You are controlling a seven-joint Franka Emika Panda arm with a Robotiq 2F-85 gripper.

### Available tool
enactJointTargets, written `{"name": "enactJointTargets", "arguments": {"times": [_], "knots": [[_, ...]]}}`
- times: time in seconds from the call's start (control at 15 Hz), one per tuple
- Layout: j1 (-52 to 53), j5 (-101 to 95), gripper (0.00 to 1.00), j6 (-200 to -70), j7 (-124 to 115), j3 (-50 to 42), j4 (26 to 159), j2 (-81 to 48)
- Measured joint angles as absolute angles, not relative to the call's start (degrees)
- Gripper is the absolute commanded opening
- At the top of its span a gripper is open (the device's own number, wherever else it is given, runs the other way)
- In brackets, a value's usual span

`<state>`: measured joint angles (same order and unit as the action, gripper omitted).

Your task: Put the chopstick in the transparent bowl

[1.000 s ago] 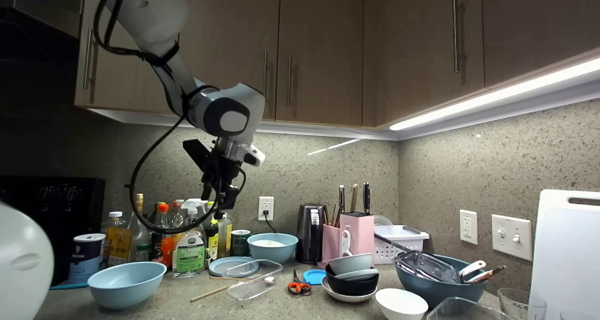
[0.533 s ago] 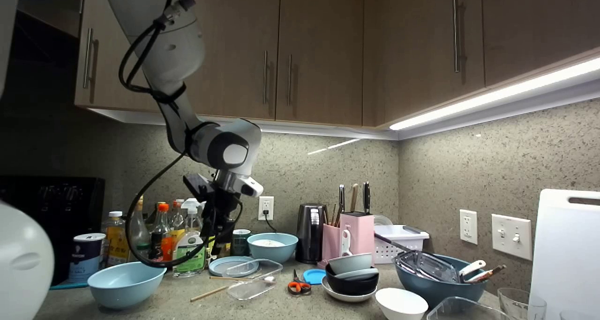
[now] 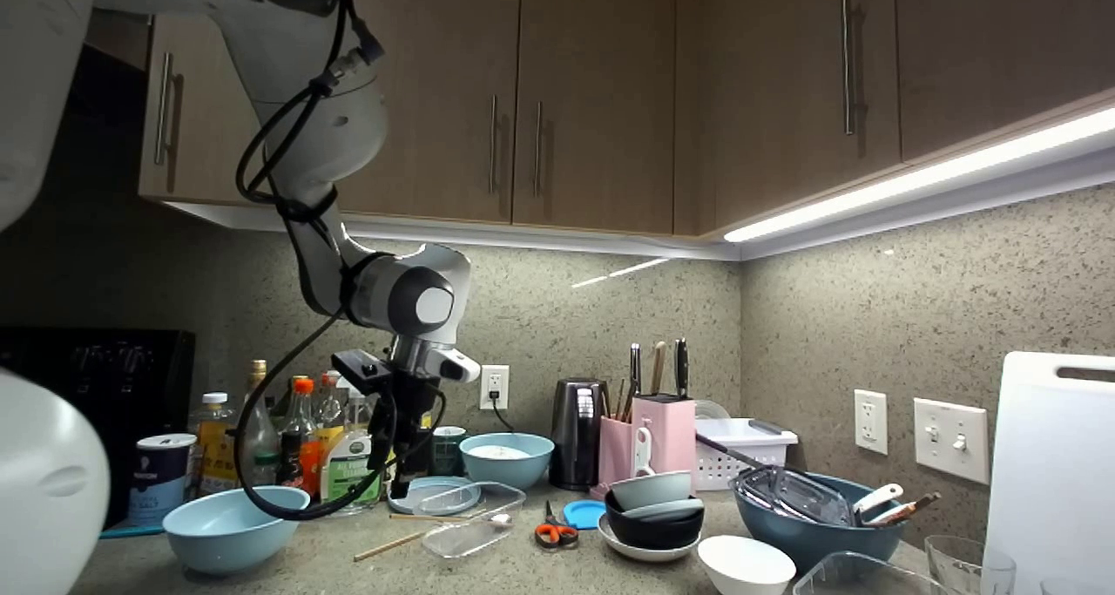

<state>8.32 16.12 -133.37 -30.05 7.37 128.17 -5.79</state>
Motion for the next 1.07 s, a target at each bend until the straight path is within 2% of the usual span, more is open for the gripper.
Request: {"name": "enactJointTargets", "arguments": {"times": [0.33,0.8,1.07], "knots": [[10.3,21.1,1.0,-134.7,-32.7,9.1,129.0,-8.4],[14.9,23.2,1.0,-152.4,-39.2,10.7,128.6,-17.0],[14.9,23.2,1.0,-153.0,-39.2,10.6,128.1,-18.1]]}}
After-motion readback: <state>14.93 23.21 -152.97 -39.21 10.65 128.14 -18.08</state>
